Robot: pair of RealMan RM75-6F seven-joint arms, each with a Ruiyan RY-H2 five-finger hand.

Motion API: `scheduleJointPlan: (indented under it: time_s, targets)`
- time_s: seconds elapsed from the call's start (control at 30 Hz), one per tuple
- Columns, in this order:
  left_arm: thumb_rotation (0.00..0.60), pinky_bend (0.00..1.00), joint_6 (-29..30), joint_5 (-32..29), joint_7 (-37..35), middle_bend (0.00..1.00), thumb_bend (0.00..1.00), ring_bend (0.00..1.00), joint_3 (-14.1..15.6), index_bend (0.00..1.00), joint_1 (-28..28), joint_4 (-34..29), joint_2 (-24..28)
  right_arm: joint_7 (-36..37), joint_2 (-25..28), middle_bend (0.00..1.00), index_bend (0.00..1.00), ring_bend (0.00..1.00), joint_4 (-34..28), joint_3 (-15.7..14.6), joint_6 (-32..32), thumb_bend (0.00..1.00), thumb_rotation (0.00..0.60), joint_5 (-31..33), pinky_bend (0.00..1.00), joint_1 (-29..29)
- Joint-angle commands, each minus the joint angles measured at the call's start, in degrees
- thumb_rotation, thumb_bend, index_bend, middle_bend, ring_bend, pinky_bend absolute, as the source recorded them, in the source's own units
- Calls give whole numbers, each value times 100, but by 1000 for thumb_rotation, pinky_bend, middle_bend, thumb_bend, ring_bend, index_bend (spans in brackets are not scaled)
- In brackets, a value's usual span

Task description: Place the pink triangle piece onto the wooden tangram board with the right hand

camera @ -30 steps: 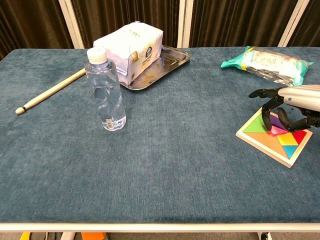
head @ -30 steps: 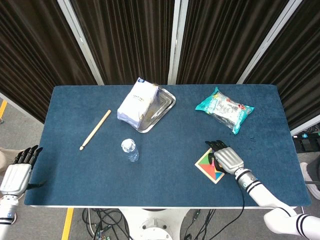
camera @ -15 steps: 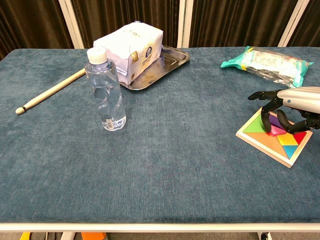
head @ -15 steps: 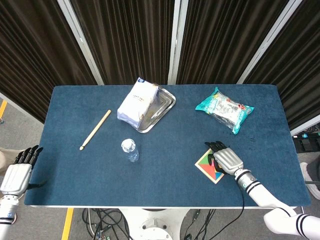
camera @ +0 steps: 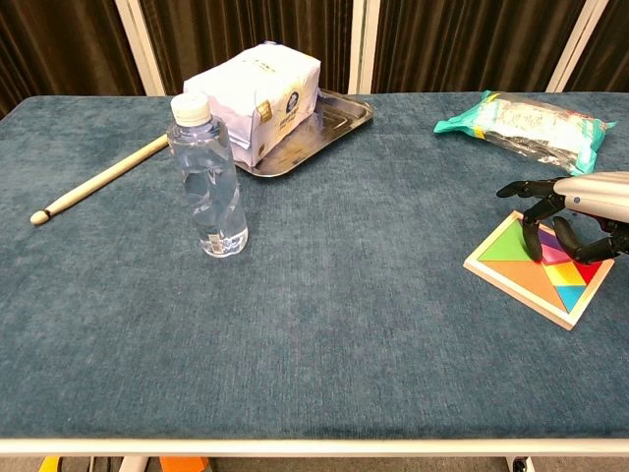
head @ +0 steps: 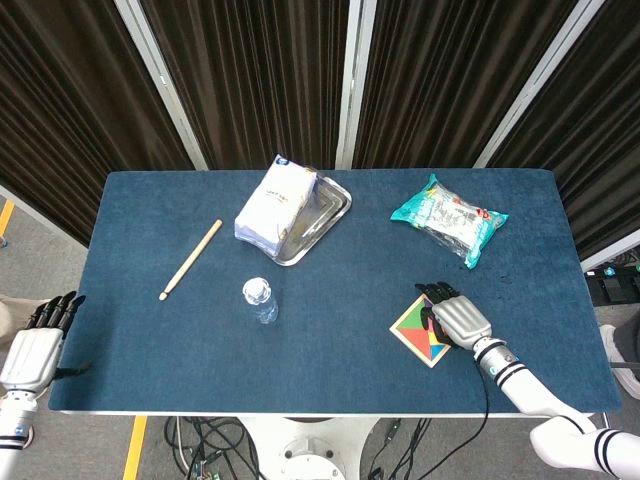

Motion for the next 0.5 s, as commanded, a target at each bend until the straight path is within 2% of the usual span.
scheduleJointPlan:
  time_s: [0.03, 0.5]
  targets:
    - [600, 103, -1, -1, 3, 0, 0, 0, 1, 45, 1, -2, -1, 9, -4, 28, 515, 0, 12, 4, 14, 870, 567, 5, 0, -9]
    - [600, 103, -7, -12, -3, 0, 0, 0, 2, 45, 8, 5, -3, 95, -24, 31, 486, 0, 48, 34, 77, 869, 572, -38, 0, -10]
